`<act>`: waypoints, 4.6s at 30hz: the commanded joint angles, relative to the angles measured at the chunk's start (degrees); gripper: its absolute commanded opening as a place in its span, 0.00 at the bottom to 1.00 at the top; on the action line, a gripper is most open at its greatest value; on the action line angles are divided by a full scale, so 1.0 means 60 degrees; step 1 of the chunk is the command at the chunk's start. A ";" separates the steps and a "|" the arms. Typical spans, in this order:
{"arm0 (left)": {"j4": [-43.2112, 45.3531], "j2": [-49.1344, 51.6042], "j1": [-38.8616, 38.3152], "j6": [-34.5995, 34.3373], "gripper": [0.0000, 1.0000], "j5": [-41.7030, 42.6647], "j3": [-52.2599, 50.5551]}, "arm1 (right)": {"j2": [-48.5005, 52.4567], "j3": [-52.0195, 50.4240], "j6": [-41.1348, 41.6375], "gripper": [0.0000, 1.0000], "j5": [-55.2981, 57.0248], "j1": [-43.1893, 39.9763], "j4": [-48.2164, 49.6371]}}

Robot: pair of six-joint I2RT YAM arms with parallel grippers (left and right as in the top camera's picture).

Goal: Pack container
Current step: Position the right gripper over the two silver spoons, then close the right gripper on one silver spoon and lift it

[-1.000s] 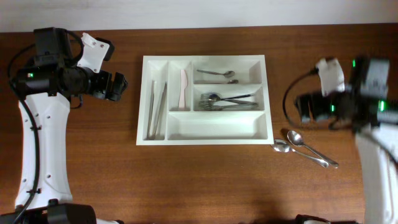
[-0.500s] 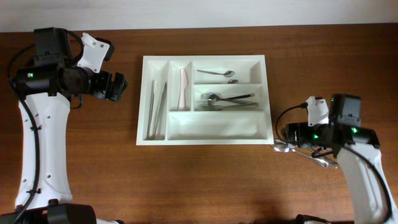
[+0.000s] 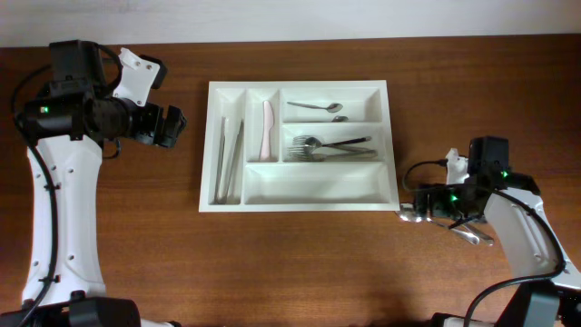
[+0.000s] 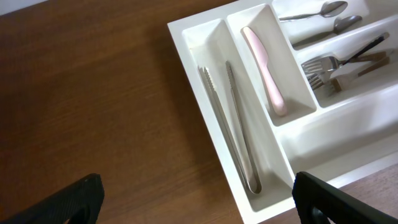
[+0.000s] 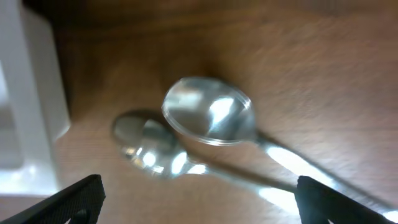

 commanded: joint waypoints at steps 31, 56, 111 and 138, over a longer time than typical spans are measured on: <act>0.0000 -0.0233 0.0000 0.0117 0.99 0.0109 0.0036 | 0.0867 0.2506 -0.4470 0.99 0.1184 -0.0175 -0.0732; 0.0000 -0.0233 0.0000 0.0117 0.99 0.0106 0.0036 | 0.0871 0.2550 -0.6601 0.99 0.1912 -0.0433 -0.2127; 0.0000 -0.0233 0.0000 0.0120 0.99 0.0106 0.0036 | 0.2747 0.2506 -0.6754 0.91 0.2506 -0.0918 -0.1985; 0.0000 -0.0233 0.0000 0.0117 0.99 0.0106 0.0036 | 0.3042 0.1548 -0.7471 0.87 0.1402 -0.0929 -0.0364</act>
